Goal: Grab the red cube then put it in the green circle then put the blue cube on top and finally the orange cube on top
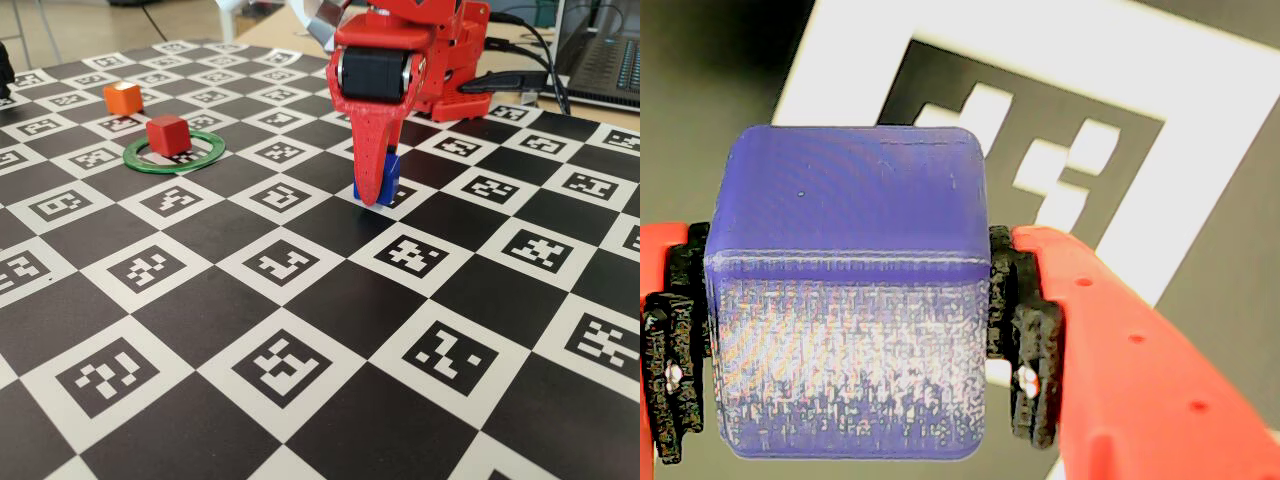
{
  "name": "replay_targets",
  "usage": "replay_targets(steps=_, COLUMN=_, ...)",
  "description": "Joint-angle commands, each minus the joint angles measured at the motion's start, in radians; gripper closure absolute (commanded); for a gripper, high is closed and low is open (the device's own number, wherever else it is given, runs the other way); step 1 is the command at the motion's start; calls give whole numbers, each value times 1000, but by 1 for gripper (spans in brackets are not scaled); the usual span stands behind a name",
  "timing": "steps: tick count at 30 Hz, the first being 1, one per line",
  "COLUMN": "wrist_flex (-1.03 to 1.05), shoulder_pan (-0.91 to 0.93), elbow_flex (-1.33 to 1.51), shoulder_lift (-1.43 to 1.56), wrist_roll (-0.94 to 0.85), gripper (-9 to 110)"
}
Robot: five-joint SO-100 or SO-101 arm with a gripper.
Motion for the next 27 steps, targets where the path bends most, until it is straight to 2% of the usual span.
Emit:
replay_targets(steps=1, wrist_flex=160, shoulder_pan=31, elbow_flex=-227, shoulder_lift=67, wrist_roll=-14, gripper=93)
replay_targets(steps=10, wrist_flex=436, shoulder_pan=279, elbow_flex=-535, shoulder_lift=58, wrist_roll=-163, gripper=93)
replay_targets(steps=20, wrist_flex=472, shoulder_pan=623, elbow_flex=-560, shoulder_lift=52, wrist_roll=-281, gripper=94)
replay_targets(steps=27, wrist_flex=468, shoulder_pan=765, elbow_flex=-632, shoulder_lift=28, wrist_roll=-291, gripper=93)
